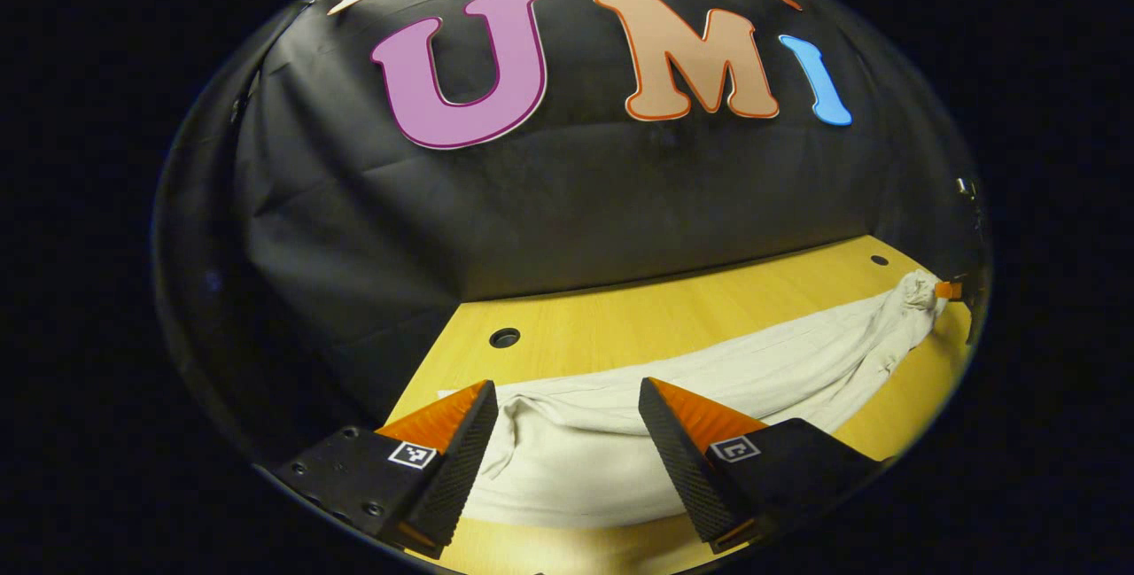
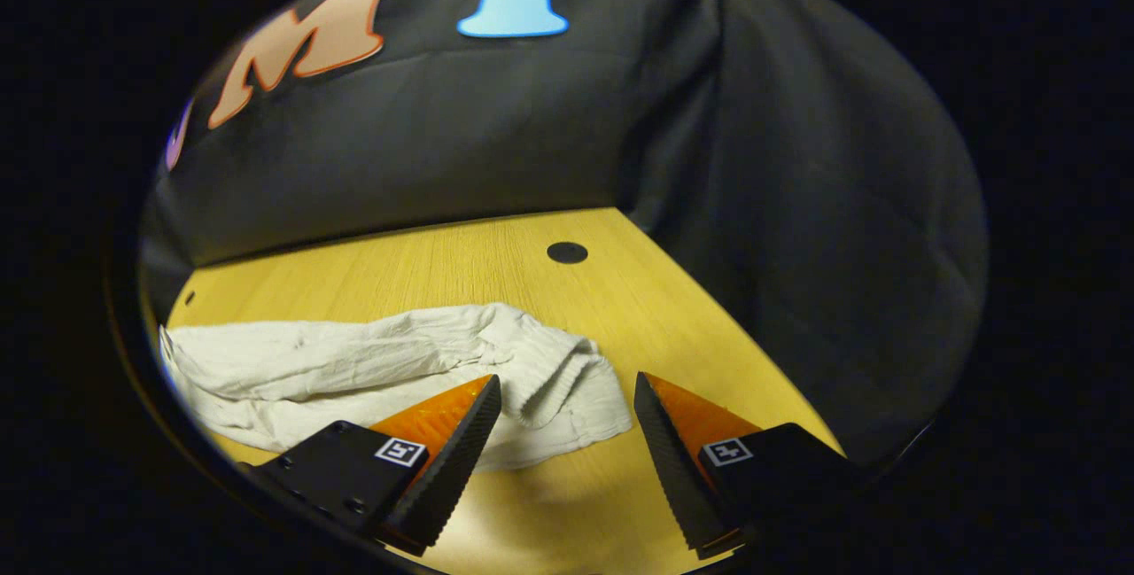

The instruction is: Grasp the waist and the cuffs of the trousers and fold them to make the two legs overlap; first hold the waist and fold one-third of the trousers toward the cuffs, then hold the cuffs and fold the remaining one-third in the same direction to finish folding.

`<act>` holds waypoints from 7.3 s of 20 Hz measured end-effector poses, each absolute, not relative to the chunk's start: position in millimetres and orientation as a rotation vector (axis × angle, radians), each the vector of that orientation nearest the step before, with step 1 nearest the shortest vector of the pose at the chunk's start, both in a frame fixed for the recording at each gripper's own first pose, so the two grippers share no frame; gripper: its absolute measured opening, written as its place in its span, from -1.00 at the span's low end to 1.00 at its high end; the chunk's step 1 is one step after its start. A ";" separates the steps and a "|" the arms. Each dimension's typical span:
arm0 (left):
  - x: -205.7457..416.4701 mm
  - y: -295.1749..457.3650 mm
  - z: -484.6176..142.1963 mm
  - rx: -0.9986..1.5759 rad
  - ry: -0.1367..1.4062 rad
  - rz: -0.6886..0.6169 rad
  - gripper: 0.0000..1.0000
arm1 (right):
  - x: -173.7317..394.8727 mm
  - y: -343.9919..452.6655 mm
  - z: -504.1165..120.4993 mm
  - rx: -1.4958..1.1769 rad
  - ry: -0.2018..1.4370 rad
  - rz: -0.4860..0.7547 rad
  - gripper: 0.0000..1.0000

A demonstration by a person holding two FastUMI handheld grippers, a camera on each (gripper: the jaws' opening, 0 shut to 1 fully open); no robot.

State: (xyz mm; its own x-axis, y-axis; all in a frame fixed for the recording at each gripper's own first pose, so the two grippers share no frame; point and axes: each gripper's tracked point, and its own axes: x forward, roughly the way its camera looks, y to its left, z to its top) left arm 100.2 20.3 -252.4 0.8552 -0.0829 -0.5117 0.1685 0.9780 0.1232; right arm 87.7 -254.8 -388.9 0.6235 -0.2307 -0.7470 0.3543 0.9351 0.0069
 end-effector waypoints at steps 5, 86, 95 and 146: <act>82.7 13.8 -250.0 0.170 0.553 -0.117 0.93 | 89.7 -271.2 -409.0 0.311 0.850 -0.384 0.94; 70.8 212.9 -347.0 -0.086 0.676 -0.017 0.91 | 132.8 -462.9 -135.8 0.458 0.924 0.178 0.92; 78.9 207.8 -403.0 -0.130 0.779 -0.035 0.92 | 106.7 -519.8 -117.7 0.468 0.885 0.041 0.82; 136.4 -108.1 -181.2 -0.237 0.415 -0.453 -1.00 | 44.7 -648.2 -110.1 0.463 0.893 0.160 0.82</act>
State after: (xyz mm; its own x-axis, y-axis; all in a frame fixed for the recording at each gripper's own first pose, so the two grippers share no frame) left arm 136.4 -108.1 -181.2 0.8180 -0.4684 -0.3339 0.3733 0.8739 -0.3112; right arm 44.7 -648.2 -110.1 0.6228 0.3234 -0.7124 0.0559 0.8899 0.4527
